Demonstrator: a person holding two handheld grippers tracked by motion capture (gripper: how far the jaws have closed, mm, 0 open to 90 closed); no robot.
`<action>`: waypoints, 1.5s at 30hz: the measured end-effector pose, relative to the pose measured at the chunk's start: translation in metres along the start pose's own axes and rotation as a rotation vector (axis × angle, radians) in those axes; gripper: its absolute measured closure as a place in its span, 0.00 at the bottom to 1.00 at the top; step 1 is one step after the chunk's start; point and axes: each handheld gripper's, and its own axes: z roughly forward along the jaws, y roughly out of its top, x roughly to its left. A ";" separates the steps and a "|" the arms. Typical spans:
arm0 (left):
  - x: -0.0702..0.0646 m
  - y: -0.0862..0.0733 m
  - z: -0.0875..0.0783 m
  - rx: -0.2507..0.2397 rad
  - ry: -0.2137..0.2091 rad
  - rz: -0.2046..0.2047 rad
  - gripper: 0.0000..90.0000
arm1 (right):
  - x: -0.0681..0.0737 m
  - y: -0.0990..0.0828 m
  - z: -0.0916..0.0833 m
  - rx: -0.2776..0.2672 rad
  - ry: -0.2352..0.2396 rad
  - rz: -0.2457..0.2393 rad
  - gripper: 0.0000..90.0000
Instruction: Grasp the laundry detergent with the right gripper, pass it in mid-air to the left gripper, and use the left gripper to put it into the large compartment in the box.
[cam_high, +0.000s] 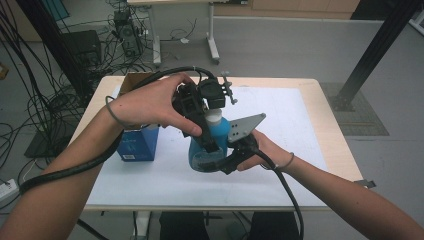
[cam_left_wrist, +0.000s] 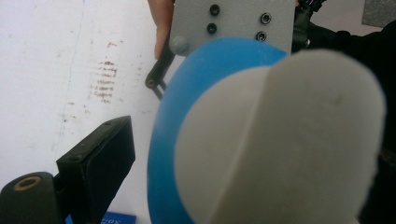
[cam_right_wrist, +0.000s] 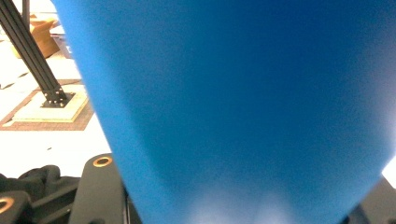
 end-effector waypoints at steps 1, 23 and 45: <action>0.000 0.000 0.001 0.000 0.000 0.002 0.10 | 0.000 0.000 0.000 0.000 0.000 0.001 0.43; 0.001 0.004 0.004 0.017 0.009 0.006 0.25 | 0.000 0.003 0.002 0.004 0.003 0.004 0.43; 0.004 0.002 0.001 0.011 -0.012 -0.010 0.40 | -0.001 0.003 0.002 0.004 -0.002 0.003 0.43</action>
